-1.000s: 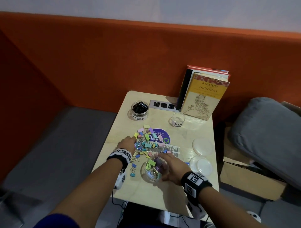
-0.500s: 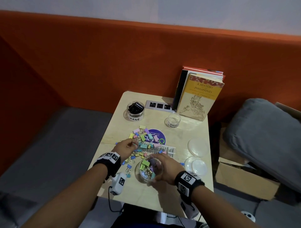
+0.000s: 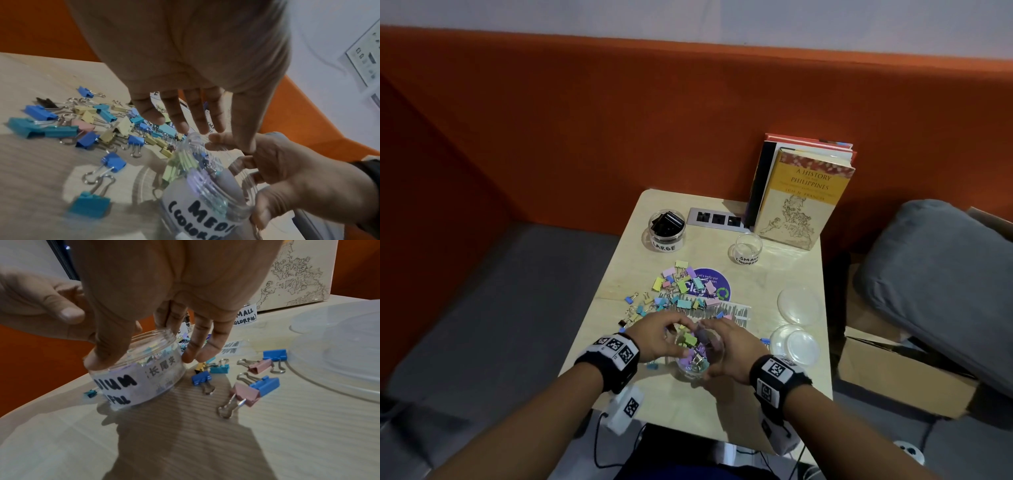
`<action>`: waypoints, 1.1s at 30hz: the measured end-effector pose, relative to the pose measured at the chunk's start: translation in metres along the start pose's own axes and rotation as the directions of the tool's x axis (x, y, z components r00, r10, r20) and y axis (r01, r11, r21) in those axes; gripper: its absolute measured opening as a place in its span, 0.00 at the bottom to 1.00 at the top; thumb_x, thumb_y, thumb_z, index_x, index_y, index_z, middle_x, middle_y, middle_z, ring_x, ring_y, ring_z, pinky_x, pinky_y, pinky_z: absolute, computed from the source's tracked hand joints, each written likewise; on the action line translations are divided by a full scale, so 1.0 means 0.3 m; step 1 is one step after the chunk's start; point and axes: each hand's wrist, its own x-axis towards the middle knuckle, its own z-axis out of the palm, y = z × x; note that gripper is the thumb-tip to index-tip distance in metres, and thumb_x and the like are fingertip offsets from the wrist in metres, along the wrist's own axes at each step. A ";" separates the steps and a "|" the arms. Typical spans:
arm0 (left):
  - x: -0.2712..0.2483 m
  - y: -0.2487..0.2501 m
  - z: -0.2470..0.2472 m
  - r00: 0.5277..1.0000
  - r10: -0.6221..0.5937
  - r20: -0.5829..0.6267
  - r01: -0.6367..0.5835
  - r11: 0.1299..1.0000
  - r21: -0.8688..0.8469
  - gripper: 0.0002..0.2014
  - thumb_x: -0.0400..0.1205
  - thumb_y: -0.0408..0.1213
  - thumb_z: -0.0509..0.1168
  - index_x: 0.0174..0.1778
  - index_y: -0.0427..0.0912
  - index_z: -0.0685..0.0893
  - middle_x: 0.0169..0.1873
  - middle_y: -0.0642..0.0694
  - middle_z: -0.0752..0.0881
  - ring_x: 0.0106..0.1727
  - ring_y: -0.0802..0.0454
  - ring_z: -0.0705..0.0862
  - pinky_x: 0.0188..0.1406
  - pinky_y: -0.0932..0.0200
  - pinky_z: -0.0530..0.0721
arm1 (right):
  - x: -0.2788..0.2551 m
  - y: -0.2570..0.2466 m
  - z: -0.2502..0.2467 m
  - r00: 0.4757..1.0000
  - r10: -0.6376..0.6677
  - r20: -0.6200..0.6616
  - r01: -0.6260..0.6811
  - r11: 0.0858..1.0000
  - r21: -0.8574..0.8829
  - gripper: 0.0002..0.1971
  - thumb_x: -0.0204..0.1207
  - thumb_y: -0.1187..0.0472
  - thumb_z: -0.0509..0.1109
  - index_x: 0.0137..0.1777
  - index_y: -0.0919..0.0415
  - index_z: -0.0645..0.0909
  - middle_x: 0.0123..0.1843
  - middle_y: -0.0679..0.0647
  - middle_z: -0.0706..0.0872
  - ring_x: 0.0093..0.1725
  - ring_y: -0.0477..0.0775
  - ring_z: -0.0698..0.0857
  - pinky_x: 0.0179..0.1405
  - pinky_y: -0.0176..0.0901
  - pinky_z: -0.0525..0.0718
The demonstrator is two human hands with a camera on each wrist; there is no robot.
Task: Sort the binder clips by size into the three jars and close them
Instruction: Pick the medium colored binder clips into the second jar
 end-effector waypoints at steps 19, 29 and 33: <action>0.023 -0.174 -0.043 0.885 -0.273 -0.377 0.451 0.702 0.551 0.09 0.84 0.38 0.60 0.56 0.49 0.84 0.58 0.46 0.81 0.57 0.45 0.82 0.54 0.49 0.84 | -0.012 -0.006 -0.005 1.000 0.020 -0.008 -0.020 1.000 0.015 0.53 0.56 0.45 0.86 0.81 0.40 0.62 0.79 0.42 0.70 0.74 0.51 0.73 0.73 0.50 0.75; 0.186 -0.014 -0.025 0.976 -0.073 -0.205 0.207 0.608 0.766 0.18 0.85 0.34 0.59 0.69 0.53 0.79 0.67 0.48 0.78 0.67 0.44 0.76 0.61 0.45 0.78 | -0.024 -0.040 -0.019 0.999 0.040 -0.005 -0.040 0.999 -0.017 0.52 0.60 0.49 0.86 0.83 0.44 0.62 0.80 0.44 0.69 0.77 0.52 0.71 0.75 0.47 0.72; 0.236 0.000 0.010 0.988 -0.089 -0.122 0.151 0.546 0.824 0.25 0.83 0.30 0.60 0.76 0.55 0.72 0.67 0.43 0.75 0.70 0.40 0.73 0.60 0.42 0.78 | -0.023 -0.027 0.006 0.998 0.064 -0.023 -0.064 0.998 0.007 0.55 0.55 0.45 0.87 0.82 0.42 0.61 0.78 0.43 0.70 0.74 0.51 0.74 0.72 0.50 0.76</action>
